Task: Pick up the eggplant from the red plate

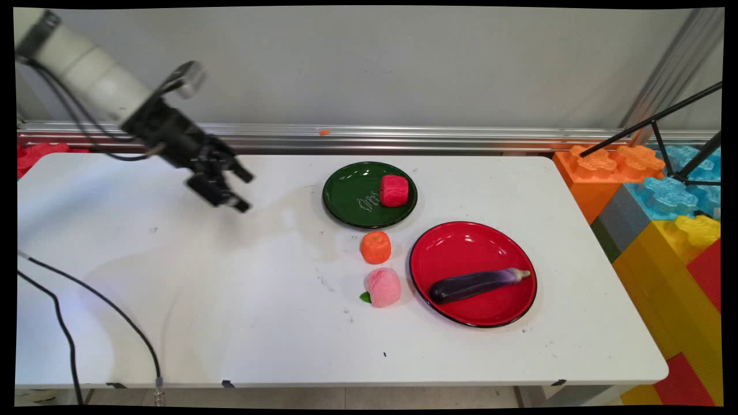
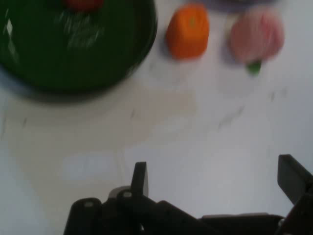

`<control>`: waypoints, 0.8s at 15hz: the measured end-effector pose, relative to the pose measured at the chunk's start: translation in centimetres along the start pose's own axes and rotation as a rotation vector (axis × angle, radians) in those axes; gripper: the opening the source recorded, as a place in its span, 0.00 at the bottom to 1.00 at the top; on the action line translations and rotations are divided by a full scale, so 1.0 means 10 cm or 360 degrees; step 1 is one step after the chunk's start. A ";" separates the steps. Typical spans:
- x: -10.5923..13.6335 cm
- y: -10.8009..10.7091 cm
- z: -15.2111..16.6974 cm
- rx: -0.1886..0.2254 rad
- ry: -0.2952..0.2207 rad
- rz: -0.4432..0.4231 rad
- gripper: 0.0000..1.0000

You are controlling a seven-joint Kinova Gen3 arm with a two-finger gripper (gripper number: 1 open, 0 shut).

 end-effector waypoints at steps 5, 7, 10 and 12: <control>0.68 0.29 0.53 -0.0042 0.0181 -0.0094 1.00; 0.98 0.44 0.75 -0.0046 0.0224 -0.0124 1.00; 1.29 0.64 0.98 -0.0025 0.0241 -0.0141 1.00; 1.48 0.75 1.17 0.0004 0.0214 -0.0141 1.00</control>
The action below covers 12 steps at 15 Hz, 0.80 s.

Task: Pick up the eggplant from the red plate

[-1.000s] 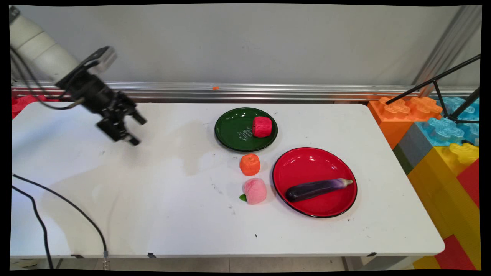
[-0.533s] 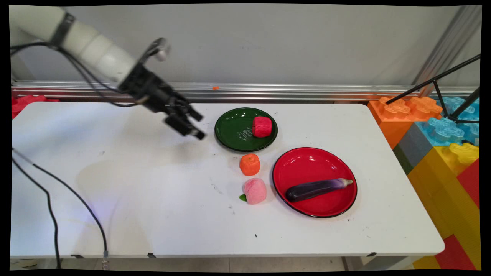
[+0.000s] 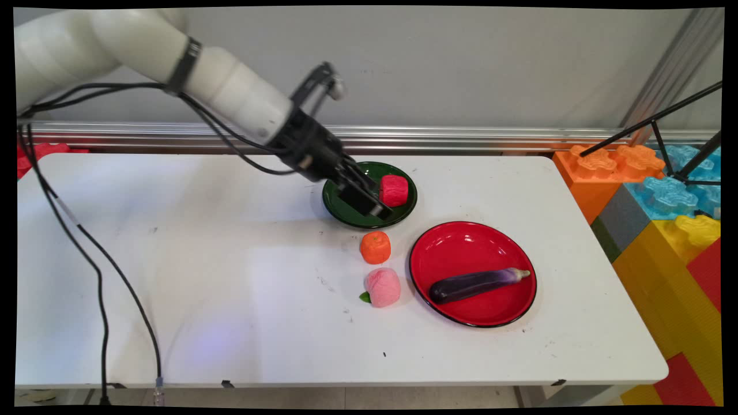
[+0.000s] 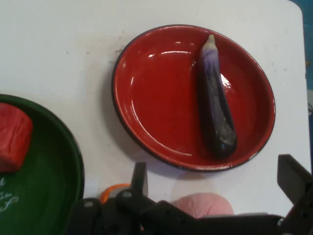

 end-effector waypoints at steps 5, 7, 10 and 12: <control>0.21 0.28 0.56 0.0050 -0.0107 0.0003 1.00; 0.28 0.39 0.77 0.0069 -0.0141 0.0013 1.00; 0.35 0.50 1.03 0.0089 -0.0184 0.0023 1.00; 0.38 0.58 1.22 0.0106 -0.0219 0.0030 1.00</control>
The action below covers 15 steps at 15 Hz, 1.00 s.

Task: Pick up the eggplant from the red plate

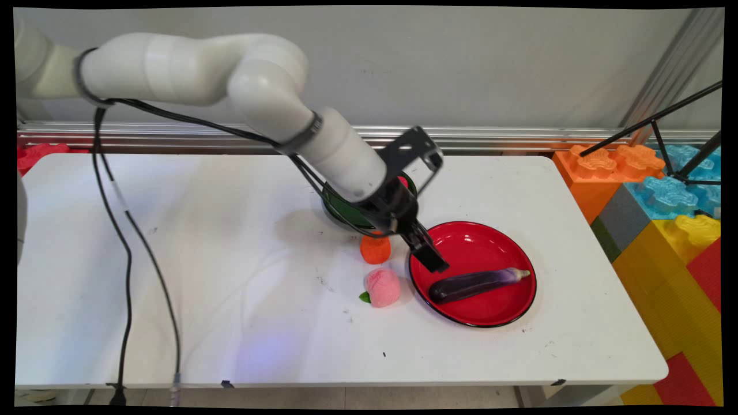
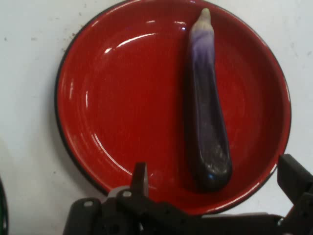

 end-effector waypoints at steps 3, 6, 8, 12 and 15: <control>0.07 0.12 0.24 0.0023 -0.0038 0.0008 1.00; 0.09 0.20 0.41 0.0041 -0.0070 0.0015 1.00; 0.10 0.25 0.50 0.0052 -0.0088 0.0021 1.00; 0.08 0.31 0.62 0.0072 -0.0122 0.0031 1.00; 0.04 0.33 0.69 0.0086 -0.0146 0.0041 1.00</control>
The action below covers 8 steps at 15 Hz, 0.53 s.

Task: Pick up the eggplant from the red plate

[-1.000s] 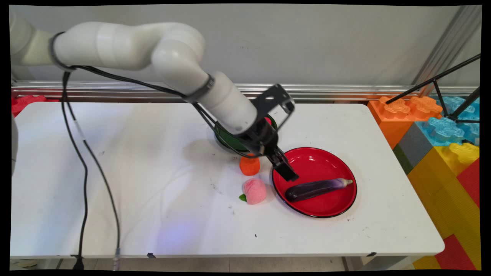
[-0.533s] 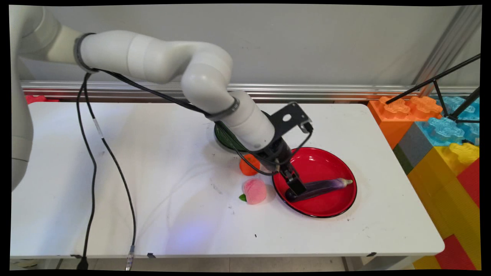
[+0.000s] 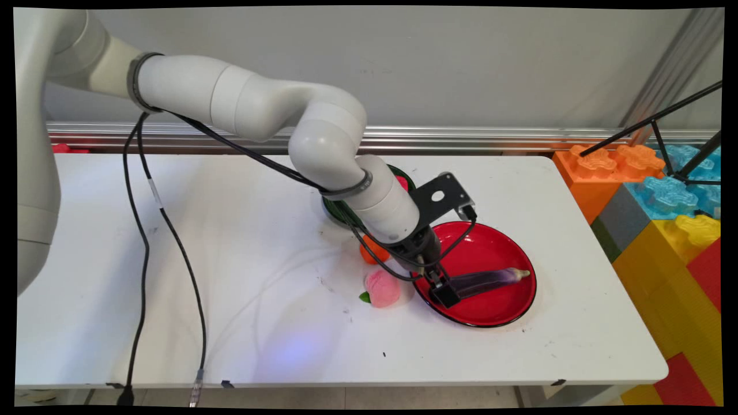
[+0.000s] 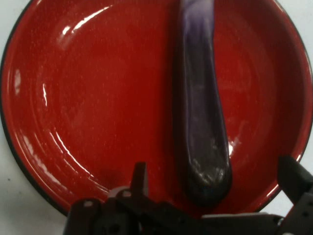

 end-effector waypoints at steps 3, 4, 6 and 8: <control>-0.02 0.01 0.06 0.0013 -0.0011 0.0011 1.00; -0.03 0.02 0.08 0.0018 -0.0011 0.0016 1.00; -0.04 0.02 0.10 0.0025 -0.0011 0.0027 1.00; -0.04 0.02 0.12 0.0031 -0.0007 0.0045 0.00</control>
